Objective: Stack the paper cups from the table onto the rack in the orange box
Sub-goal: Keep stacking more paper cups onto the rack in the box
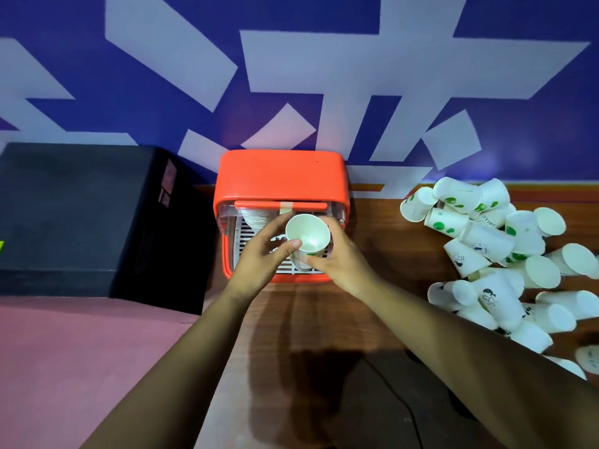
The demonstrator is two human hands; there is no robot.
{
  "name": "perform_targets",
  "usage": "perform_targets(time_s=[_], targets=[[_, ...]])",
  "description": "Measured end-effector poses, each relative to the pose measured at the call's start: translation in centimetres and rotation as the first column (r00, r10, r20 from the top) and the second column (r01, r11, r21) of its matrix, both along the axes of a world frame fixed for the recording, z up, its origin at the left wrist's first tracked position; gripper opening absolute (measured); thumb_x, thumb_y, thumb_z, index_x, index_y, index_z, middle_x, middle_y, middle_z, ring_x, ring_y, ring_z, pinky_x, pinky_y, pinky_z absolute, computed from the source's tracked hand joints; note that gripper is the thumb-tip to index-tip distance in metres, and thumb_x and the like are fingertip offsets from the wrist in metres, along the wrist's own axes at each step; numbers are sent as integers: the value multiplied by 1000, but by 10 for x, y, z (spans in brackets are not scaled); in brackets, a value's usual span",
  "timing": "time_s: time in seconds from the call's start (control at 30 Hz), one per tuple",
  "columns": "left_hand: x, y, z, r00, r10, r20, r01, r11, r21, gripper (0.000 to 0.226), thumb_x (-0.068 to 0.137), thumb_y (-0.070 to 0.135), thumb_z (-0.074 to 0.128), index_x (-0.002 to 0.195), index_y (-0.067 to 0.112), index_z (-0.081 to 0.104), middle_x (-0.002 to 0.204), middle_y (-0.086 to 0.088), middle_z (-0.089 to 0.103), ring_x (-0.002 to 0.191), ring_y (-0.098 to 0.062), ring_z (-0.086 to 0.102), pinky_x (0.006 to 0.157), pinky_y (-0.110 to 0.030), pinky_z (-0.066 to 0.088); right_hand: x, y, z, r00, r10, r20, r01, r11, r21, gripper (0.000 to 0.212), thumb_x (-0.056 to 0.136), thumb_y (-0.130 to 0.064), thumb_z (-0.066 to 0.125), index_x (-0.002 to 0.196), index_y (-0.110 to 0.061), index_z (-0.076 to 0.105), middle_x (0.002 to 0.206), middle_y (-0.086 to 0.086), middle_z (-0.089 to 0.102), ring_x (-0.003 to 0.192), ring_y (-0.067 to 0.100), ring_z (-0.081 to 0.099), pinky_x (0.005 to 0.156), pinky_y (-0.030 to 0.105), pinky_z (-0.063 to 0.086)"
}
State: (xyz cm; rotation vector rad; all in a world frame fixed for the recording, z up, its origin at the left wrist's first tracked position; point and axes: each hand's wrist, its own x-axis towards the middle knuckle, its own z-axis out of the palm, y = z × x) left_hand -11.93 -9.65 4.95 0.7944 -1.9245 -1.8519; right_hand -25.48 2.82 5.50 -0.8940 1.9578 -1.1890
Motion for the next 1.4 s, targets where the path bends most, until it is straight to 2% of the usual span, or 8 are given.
perform_targets(time_s=[0.37, 0.6, 0.73, 0.83, 1.07, 1.13, 1.27, 1.4], targets=[[4, -2, -32, 991, -5, 133, 13, 998, -62, 48, 91, 19, 73, 136, 25, 58, 129, 15, 65, 115, -2, 62, 97, -24, 51, 6, -3, -26, 962, -18, -272, 49, 993, 110, 67, 71, -20, 85, 130, -8, 56, 139, 8, 42, 133, 19, 38, 109, 34, 38], [2, -6, -42, 960, -108, 258, 142, 983, -118, 54, 94, 28, 69, 145, 27, 51, 143, 13, 56, 131, 0, 51, 105, -11, 37, -1, 3, -33, 996, 31, -81, -16, 985, 173, 77, 74, -31, 79, 141, -24, 42, 138, -2, 49, 125, 16, 50, 102, 39, 48], [2, -1, -49, 956, -74, 285, 118, 983, -141, 51, 94, 22, 69, 142, 25, 55, 133, 13, 61, 126, -5, 55, 111, -28, 42, -4, 8, -38, 1000, 6, 8, -8, 978, 208, 77, 67, -45, 76, 138, -31, 48, 132, -6, 56, 117, 14, 59, 99, 42, 52], [0, 2, -52, 956, -39, 291, 83, 987, -141, 51, 93, 21, 70, 142, 26, 55, 134, 13, 61, 125, -5, 55, 109, -27, 43, -8, 9, -45, 999, 8, 31, -14, 977, 213, 85, 64, -54, 71, 141, -30, 46, 137, -4, 56, 118, 15, 60, 100, 43, 51], [2, 17, -42, 947, 24, 320, 43, 979, -200, 54, 99, 33, 62, 148, 19, 46, 144, 0, 53, 130, -12, 52, 108, -31, 43, -12, 27, -21, 999, -2, -33, 10, 972, 234, 72, 77, -42, 74, 141, -21, 48, 138, 2, 57, 123, 15, 56, 106, 42, 46], [6, 28, -36, 945, 128, 300, -62, 973, -221, 46, 100, 39, 58, 140, 18, 52, 138, -3, 52, 123, -15, 55, 104, -35, 47, -21, 44, -9, 999, -13, -49, 24, 970, 241, 60, 83, -37, 72, 138, -22, 52, 137, 1, 57, 124, 14, 55, 106, 40, 46], [8, 64, -12, 956, 194, 221, -135, 957, -258, 20, 101, 29, 57, 114, 15, 62, 116, -4, 59, 94, 5, 58, 80, -9, 45, -53, 100, 14, 989, -11, -149, 53, 958, 282, 43, 88, -29, 68, 129, -18, 59, 125, -4, 60, 118, 10, 56, 101, 32, 48], [-10, 114, 1, 978, 36, 206, 18, 967, -254, 8, 100, 20, 59, 93, 18, 63, 94, -2, 64, 83, -4, 57, 75, -20, 44, -91, 162, 27, 974, -75, -212, 139, 942, 305, 35, 89, -26, 69, 122, -17, 62, 121, 2, 65, 116, 16, 59, 102, 41, 48]])
